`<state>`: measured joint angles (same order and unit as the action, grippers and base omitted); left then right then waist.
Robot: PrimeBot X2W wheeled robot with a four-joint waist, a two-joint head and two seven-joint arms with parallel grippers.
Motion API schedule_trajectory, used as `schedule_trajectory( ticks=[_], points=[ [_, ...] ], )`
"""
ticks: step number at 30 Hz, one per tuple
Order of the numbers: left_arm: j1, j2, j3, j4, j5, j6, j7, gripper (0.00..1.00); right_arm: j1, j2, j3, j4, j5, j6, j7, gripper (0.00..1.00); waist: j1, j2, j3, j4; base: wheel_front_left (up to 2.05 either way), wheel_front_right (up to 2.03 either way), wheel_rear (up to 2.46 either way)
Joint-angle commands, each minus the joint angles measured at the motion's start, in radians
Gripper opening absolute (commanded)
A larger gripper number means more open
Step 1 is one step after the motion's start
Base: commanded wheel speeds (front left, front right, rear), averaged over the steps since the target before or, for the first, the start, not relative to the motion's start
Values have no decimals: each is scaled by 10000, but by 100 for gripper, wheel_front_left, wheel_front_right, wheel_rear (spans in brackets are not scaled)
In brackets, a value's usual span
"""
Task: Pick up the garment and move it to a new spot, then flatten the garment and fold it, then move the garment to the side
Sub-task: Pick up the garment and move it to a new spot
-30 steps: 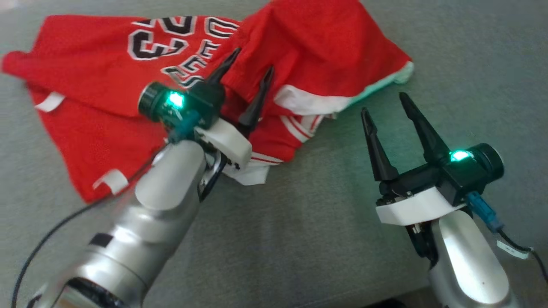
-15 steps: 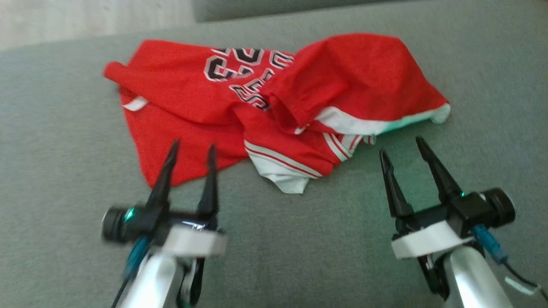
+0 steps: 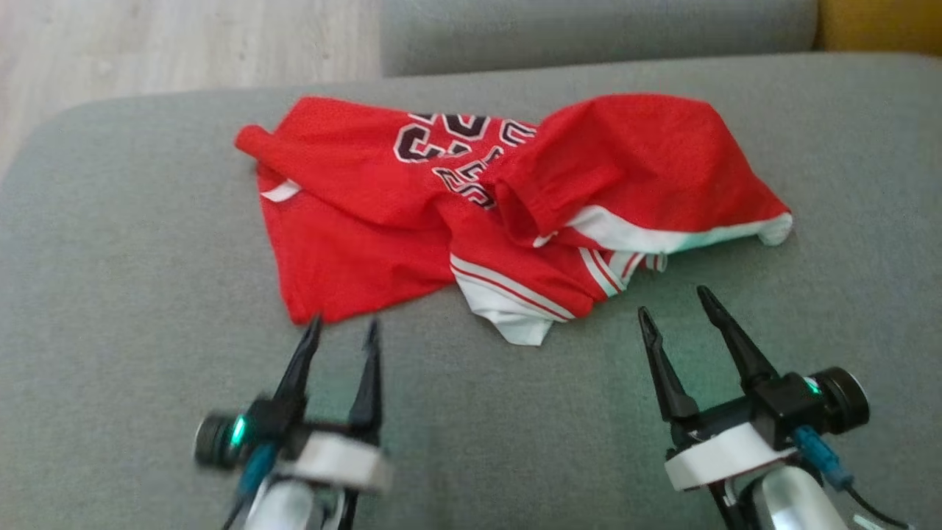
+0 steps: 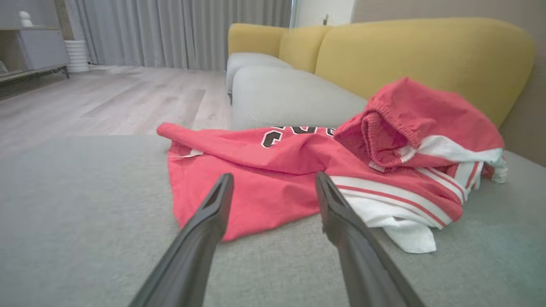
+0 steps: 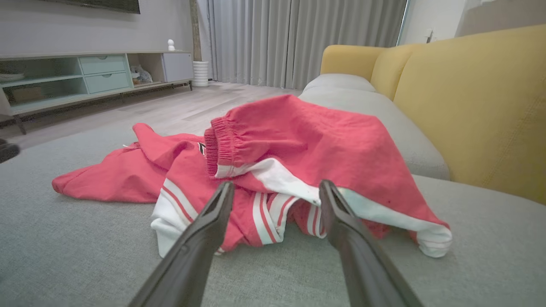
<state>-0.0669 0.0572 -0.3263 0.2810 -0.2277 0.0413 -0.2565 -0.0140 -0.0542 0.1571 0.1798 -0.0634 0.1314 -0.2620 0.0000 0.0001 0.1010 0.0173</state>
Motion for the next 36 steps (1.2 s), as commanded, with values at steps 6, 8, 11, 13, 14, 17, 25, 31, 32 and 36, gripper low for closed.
schedule_trajectory(
  ticks=[6, 8, 11, 13, 14, 17, 25, 31, 32, 36],
  points=[
    [-2893, -67, -831, 1894, -539, -247, -52, 100, -777, -183, 497, -296, -113, -7, 2, 100, 0, -1, 865, -782, 0, 0, 0],
    [-3864, -68, -1193, 3051, -1147, -344, -53, 100, -956, -234, 637, -305, -117, -7, 2, 100, 0, -1, 1192, -1130, 0, 0, 0],
    [-4654, -68, -1322, 4042, -2454, -641, -53, 100, -1199, -255, 737, -308, -114, -7, 2, 100, 0, -1, 1539, -1522, 0, 0, 0],
    [-5108, -69, -1505, 4715, -3389, -887, 27, 100, -1332, -249, 719, -335, -106, -7, 2, 100, 0, -1, 1750, -1707, 0, 0, 0],
    [-5336, -69, -1626, 5013, -3758, -1004, 83, 100, -1388, -242, 720, -349, -101, -7, 2, 100, 0, -1, 1857, -1796, 0, 0, 0],
    [-5981, -69, -2041, 5661, -4458, -1291, 73, 100, -1506, -226, 687, -380, -97, -7, 2, 100, 0, -1, 2112, -1953, 0, 0, 0],
    [-7017, -69, -2948, 5915, -4750, -1654, -39, 0, -1476, -122, 430, -376, -114, -7, 2, 100, 0, -1, 2107, -1752, 0, 0, 0],
    [-7348, 221, -1650, 3594, -3276, -1556, -50, 0, -1315, -50, 308, -373, -104, -7, 2, 100, 0, -1, 1611, -1135, 0, 0, 0],
    [-7342, 287, -1434, 3151, -3063, -1564, -50, 0, -1263, -43, 270, -365, -106, -7, 2, 100, 0, -1, 1499, -1001, 0, 0, 0],
    [-7421, 787, -685, 1650, -2384, -1596, -51, 0, -1059, -25, 243, -316, -103, -7, 2, 100, 0, -1, 1088, -578, 0, 0, 0]
  ],
)
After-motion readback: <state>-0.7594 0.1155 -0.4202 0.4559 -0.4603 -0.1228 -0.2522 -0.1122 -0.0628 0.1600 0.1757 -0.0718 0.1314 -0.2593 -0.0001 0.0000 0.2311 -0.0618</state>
